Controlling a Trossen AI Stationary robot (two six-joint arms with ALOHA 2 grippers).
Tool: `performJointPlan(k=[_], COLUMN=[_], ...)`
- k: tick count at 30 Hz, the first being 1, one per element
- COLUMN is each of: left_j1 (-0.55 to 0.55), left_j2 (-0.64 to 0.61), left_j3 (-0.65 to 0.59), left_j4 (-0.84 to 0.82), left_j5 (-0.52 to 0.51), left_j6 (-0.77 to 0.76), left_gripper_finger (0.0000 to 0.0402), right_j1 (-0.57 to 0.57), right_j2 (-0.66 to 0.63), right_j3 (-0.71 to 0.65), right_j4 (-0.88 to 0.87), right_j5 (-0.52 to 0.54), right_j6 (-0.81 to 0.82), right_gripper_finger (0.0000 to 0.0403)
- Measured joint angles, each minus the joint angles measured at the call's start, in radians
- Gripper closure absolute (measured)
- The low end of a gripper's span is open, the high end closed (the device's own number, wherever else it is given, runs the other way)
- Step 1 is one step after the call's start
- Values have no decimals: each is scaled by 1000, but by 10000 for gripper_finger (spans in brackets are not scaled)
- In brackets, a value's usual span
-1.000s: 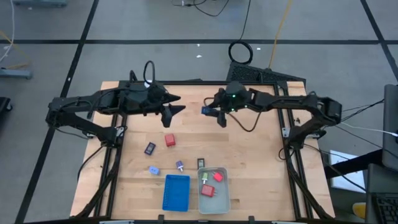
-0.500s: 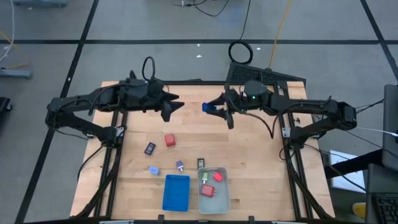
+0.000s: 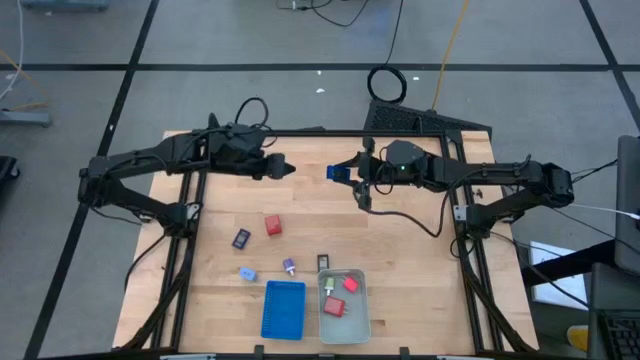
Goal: Pick & Place Office items
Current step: Put the blue digital clock into the blue bin
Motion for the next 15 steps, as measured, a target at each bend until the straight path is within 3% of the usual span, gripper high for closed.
performJointPlan(k=[9, 15], left_j1=[19, 25], left_j2=[82, 144], left_j3=[1, 1], left_j4=[120, 218], left_j5=[62, 153], left_j6=[-90, -138], left_gripper_finger=[155, 107], right_j1=[0, 0], right_j2=[10, 11], right_j3=[0, 0], right_j4=[-21, -19], right_j5=[0, 0], right_j6=[-69, -102], right_gripper_finger=[259, 259])
